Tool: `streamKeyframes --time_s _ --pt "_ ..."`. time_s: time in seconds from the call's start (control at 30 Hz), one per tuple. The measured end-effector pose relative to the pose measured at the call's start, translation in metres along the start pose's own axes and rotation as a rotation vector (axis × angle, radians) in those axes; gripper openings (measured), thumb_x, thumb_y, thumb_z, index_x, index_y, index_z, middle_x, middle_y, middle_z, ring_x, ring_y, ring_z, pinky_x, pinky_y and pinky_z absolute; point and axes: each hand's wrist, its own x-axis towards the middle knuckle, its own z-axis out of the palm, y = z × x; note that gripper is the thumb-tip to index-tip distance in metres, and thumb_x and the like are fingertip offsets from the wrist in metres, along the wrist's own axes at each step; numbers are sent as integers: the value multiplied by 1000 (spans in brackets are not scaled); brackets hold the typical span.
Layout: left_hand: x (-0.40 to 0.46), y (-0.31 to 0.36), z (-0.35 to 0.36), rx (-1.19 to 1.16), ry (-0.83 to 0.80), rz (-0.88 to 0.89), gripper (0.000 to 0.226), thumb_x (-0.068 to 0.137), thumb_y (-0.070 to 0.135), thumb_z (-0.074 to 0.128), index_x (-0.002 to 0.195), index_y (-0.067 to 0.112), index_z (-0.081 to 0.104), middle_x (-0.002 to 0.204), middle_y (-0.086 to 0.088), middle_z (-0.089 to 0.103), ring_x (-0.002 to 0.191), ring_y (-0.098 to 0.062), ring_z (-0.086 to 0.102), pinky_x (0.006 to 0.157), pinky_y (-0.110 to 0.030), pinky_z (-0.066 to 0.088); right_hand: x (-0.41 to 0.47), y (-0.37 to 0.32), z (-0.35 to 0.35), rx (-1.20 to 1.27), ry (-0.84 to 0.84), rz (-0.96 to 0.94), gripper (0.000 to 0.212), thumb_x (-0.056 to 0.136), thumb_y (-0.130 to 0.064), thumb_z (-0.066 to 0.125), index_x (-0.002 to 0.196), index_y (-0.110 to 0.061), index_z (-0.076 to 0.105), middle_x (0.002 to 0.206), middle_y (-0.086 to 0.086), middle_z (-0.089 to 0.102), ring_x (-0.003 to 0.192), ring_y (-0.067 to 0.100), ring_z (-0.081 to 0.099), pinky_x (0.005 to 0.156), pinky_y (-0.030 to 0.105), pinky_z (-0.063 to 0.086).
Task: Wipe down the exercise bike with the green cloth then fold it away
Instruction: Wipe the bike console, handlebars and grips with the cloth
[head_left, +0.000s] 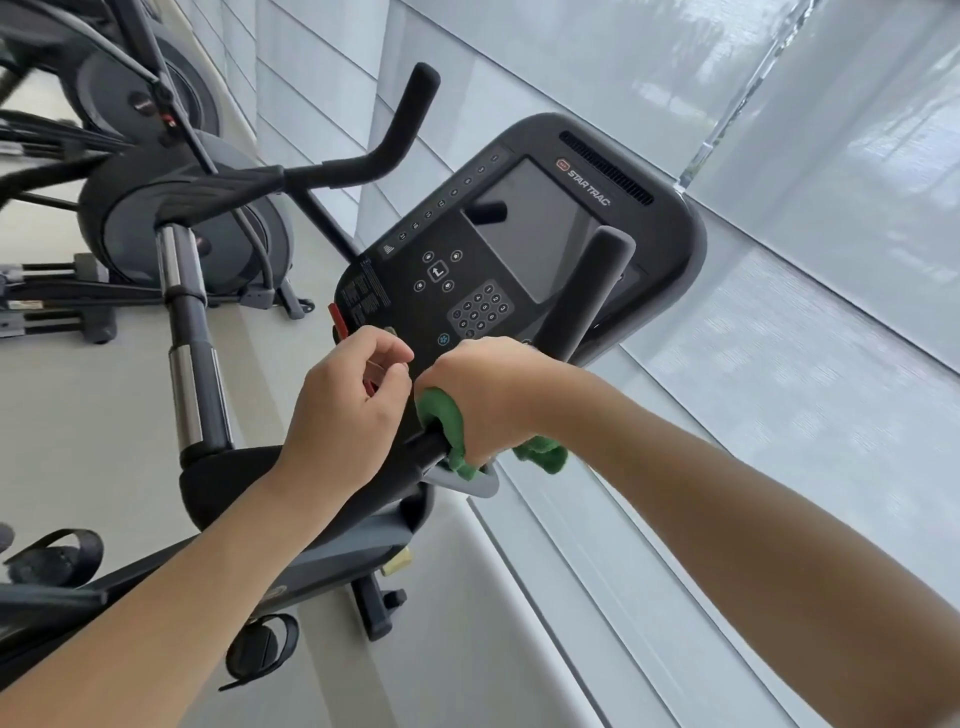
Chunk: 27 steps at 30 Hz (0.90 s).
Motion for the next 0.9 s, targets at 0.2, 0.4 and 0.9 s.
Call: streamKeyframes --time_s 0.2,0.4,0.9 --pt "-41 -44 -62 392 -72 100 17 102 23 55 91 31 65 78 16 64 69 -5 62 56 -23 44 -25 -36 72 -134 510 145 43 76 -16 67 119 -19 59 104 1 59 90 27 54 84 42 39" --pt "-39 -58 -65 584 -187 83 45 97 45 28 72 21 57 58 3 54 56 -17 52 51 -34 46 -19 -33 58 -107 409 11 46 80 -21 68 125 -24 57 106 -3 60 94 24 58 85 40 43" --pt "-41 -63 -66 554 -127 102 46 98 47 37 61 21 47 48 2 43 48 -13 44 46 -25 31 -13 -47 67 -106 487 98 31 84 -14 62 114 -23 60 92 -5 56 81 24 54 76 40 41"
